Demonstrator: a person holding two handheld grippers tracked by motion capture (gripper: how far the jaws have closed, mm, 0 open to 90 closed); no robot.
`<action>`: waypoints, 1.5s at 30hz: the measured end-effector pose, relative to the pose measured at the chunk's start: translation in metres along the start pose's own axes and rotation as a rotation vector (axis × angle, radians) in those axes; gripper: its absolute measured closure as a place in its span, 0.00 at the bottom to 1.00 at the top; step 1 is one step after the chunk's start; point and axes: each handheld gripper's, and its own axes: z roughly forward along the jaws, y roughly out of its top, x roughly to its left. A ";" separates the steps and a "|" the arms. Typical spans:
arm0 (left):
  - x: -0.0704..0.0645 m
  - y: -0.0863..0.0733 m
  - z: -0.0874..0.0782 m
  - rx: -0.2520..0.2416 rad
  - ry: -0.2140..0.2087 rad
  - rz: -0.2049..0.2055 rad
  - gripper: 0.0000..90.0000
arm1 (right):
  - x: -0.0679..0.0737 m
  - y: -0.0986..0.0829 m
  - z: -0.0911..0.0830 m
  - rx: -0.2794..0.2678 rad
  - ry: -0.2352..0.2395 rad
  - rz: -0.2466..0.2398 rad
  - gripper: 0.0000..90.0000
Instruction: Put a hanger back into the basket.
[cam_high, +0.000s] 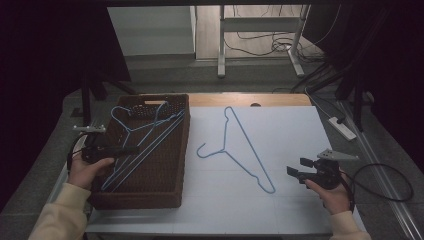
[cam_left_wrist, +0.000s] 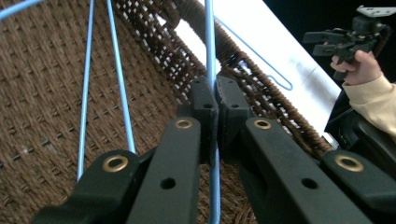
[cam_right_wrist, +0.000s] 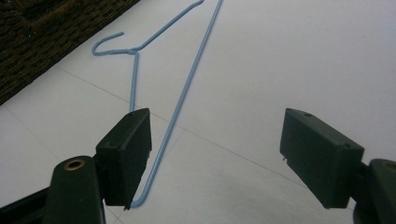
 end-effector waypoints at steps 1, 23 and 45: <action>0.002 -0.001 0.001 0.006 0.004 -0.004 0.97 | 0.000 0.000 0.000 0.001 0.000 0.001 0.29; 0.011 -0.006 0.009 0.109 0.390 -0.055 0.96 | 0.000 -0.001 0.000 0.003 0.000 0.003 0.29; -0.005 0.001 0.010 0.019 0.592 0.026 0.54 | -0.001 -0.001 0.000 0.002 -0.004 0.001 0.28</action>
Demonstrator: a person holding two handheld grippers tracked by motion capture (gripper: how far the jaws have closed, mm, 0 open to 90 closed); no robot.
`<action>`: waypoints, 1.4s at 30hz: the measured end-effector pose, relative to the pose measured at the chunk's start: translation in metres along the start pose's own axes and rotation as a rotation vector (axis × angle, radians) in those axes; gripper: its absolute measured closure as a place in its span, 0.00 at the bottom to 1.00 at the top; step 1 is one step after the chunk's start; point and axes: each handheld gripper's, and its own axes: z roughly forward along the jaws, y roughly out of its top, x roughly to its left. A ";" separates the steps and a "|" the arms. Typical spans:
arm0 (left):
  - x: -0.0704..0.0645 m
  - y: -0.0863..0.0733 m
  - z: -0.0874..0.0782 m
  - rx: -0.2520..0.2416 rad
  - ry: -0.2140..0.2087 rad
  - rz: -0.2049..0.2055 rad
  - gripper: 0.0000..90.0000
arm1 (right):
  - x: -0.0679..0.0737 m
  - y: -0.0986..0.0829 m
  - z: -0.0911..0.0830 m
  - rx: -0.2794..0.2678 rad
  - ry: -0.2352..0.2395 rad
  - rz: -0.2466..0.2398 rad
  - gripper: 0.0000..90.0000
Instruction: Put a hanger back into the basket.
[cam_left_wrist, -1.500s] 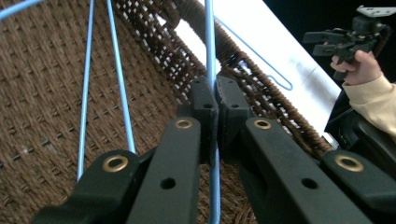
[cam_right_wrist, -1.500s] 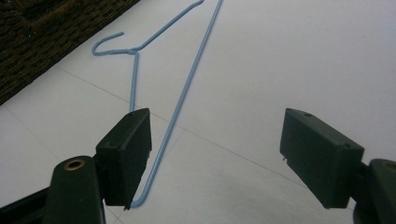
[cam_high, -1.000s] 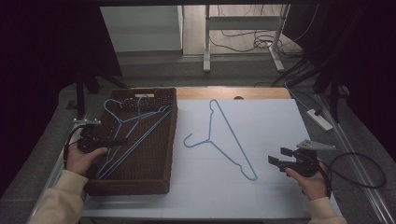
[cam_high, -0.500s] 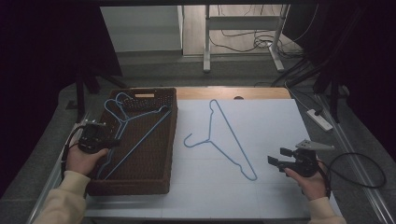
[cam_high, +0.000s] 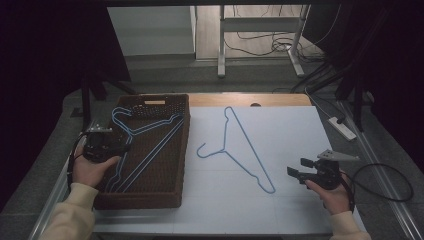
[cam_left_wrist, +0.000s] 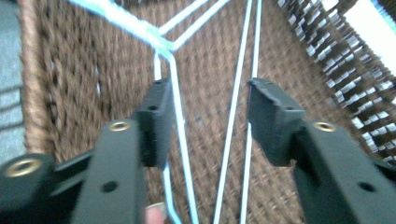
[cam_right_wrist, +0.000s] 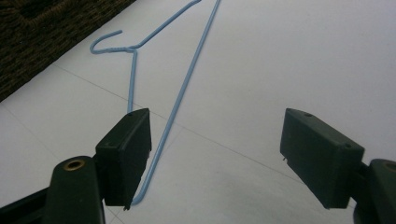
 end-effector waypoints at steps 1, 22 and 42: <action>-0.003 0.001 -0.004 -0.032 -0.024 0.009 0.52 | 0.000 0.000 0.000 0.000 0.000 0.000 0.28; -0.072 -0.022 -0.060 -0.250 -0.315 0.162 0.33 | 0.001 0.001 -0.001 -0.007 0.003 -0.007 0.28; -0.115 -0.031 -0.028 -0.236 -0.340 0.217 0.33 | 0.005 0.003 0.000 -0.008 0.013 -0.019 0.28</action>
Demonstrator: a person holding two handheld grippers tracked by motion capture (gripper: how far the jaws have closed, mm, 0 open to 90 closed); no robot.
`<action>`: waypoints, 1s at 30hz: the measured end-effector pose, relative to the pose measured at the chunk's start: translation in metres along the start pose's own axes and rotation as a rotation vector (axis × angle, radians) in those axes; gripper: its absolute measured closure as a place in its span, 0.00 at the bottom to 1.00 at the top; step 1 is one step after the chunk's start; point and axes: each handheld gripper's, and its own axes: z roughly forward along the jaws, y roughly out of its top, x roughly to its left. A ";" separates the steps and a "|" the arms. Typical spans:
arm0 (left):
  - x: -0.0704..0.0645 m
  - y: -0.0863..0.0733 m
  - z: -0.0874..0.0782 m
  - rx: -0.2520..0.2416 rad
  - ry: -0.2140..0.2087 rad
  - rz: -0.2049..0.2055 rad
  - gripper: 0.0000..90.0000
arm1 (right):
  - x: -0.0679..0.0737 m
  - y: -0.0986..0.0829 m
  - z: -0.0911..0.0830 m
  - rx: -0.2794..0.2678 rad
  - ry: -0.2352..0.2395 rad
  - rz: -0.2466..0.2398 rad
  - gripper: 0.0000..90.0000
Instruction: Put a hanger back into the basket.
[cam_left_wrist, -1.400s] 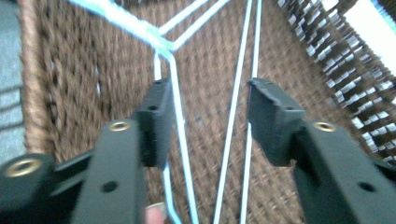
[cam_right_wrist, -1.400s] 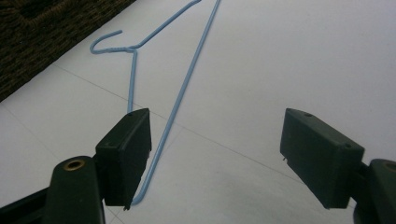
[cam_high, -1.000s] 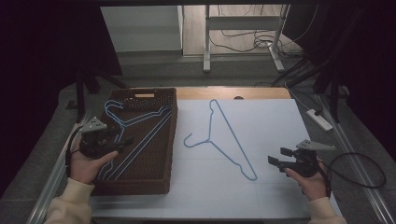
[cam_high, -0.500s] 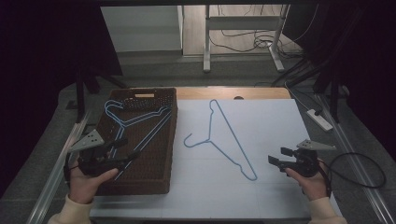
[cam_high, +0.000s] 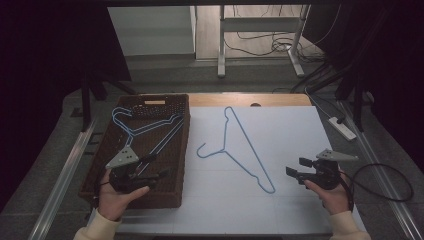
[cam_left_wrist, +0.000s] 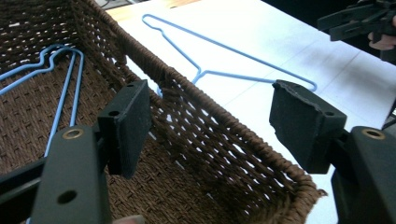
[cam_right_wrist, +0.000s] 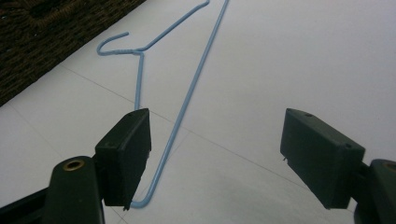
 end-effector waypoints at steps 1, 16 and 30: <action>0.000 0.000 0.000 0.000 0.000 0.000 0.33 | 0.000 0.000 0.000 0.000 0.000 0.000 0.28; -0.002 -0.006 0.003 -0.004 -0.001 -0.009 0.33 | 0.007 0.005 0.002 0.004 -0.001 -0.039 0.28; -0.005 -0.009 0.008 0.003 -0.006 -0.008 0.33 | 0.025 0.026 0.037 0.138 0.033 -0.107 0.31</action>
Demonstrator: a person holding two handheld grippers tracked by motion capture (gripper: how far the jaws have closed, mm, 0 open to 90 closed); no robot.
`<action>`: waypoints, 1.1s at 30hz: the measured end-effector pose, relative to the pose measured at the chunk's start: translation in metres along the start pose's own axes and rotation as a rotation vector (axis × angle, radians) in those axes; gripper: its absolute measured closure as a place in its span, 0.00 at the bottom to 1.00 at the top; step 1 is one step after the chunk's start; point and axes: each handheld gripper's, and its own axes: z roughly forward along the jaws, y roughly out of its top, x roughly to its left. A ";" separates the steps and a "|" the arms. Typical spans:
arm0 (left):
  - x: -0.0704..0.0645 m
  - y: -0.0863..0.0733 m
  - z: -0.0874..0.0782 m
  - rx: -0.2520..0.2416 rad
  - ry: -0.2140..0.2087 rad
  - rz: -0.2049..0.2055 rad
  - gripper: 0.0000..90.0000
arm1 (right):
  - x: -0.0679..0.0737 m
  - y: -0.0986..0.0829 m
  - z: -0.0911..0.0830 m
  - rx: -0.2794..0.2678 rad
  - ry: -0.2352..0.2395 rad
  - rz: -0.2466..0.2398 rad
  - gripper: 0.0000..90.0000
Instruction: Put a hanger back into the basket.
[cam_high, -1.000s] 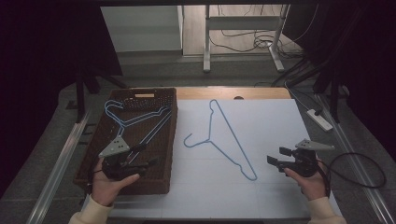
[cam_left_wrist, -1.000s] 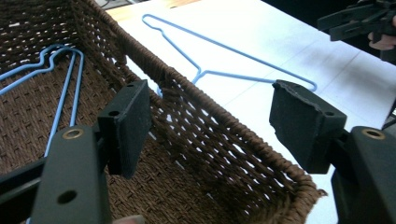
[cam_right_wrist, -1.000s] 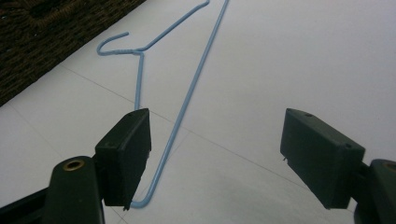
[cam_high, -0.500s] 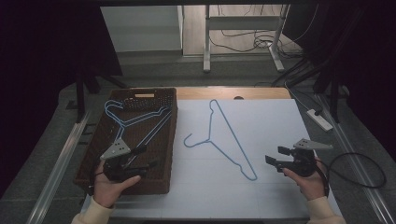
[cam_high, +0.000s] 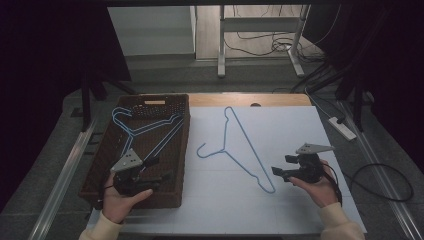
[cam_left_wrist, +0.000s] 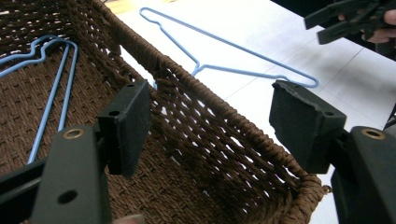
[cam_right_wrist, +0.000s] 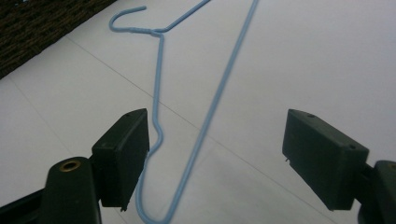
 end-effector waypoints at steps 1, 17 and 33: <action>0.000 0.000 0.000 0.000 0.000 0.000 0.33 | 0.000 0.000 0.000 0.000 0.000 0.000 0.31; -0.002 0.000 0.001 0.008 -0.012 0.003 0.33 | -0.007 0.052 0.075 0.103 0.009 -0.047 0.74; -0.002 -0.001 0.003 0.012 -0.013 0.008 0.33 | -0.025 0.089 0.149 0.130 -0.006 -0.001 1.00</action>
